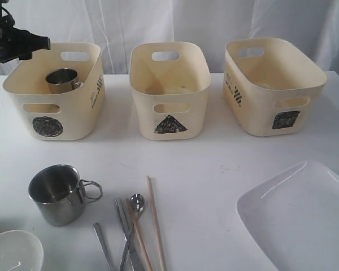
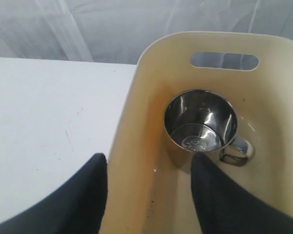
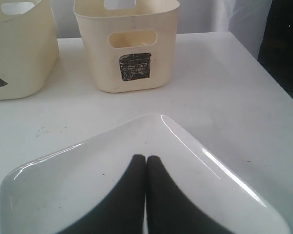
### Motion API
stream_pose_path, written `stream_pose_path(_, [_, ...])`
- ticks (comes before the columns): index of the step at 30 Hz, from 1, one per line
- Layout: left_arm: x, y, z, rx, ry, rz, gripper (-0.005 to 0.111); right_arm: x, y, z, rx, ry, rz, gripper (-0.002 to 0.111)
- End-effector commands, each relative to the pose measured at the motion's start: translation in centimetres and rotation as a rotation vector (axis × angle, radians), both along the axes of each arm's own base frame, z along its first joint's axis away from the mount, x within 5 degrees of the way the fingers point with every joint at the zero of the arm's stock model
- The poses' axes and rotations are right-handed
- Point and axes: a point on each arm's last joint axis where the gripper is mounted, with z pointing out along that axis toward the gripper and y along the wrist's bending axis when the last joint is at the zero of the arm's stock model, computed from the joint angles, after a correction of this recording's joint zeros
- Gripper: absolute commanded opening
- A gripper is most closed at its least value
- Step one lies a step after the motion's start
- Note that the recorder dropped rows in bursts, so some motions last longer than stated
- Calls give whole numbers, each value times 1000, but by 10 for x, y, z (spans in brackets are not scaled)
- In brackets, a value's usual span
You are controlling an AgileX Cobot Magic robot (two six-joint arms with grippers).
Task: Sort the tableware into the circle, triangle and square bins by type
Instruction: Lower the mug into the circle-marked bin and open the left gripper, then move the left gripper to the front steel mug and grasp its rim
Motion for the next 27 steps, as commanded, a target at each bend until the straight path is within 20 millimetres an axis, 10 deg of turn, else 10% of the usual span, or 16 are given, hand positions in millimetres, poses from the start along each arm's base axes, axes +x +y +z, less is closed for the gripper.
stream_pose_path(1, [-13,-3,13,-37,40,10,56,0,0,1,1,-19,-7,0])
stream_pose_path(7, [-43,5,25,53,232,2,56,0,0,1,1,-19,-7,0])
stream_pose_path(16, [-112,-17,4,-76,814,-353,5,0,0,1,12,-20,-10,0])
stream_pose_path(27, [-136,-39,-64,-185,799,-535,27,0,0,1,12,-20,-10,0])
